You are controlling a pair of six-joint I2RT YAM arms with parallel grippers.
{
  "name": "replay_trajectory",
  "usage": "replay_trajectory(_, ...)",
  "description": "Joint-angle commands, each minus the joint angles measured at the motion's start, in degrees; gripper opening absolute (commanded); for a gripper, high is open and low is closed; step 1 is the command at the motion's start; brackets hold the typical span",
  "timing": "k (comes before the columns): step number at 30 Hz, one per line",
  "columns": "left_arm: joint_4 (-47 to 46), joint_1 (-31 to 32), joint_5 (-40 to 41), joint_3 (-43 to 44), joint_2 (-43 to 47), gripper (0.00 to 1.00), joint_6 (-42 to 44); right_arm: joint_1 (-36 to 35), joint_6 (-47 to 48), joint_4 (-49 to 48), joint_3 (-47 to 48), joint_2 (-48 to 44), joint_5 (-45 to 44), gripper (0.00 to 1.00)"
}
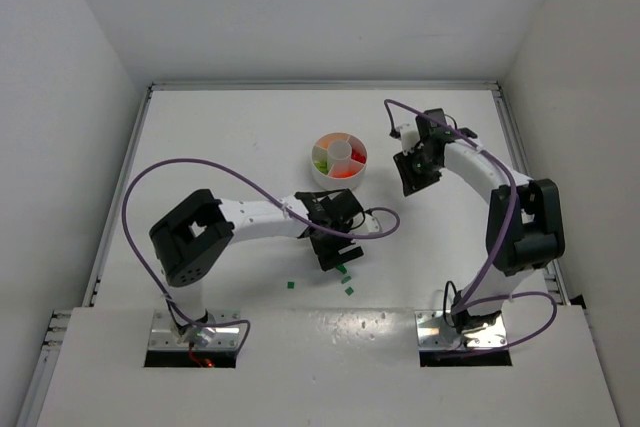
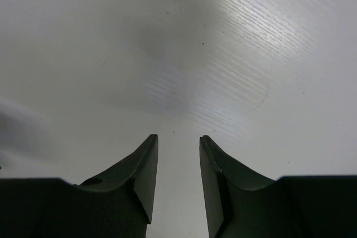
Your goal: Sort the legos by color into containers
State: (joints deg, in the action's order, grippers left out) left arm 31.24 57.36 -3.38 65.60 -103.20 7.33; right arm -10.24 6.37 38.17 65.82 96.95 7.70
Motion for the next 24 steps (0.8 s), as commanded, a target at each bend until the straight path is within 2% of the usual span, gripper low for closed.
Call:
replay_trajectory(1,-1.71,0.82,0.3,0.4,-0.68,0.81,1.1,0.31,-0.14,-0.2,2.56,0.26,0.82,0.37)
replay_trajectory(15,-2.24,0.82,-2.86,0.4,-2.27,0.6,3.74,0.31,-0.13,-0.2,3.08,1.32,0.82,0.37)
replay_trajectory(24,-2.24,-2.42,-2.86,1.9,-0.52,0.46,3.74,0.31,-0.13,0.32,4.14,2.37,1.96,0.37)
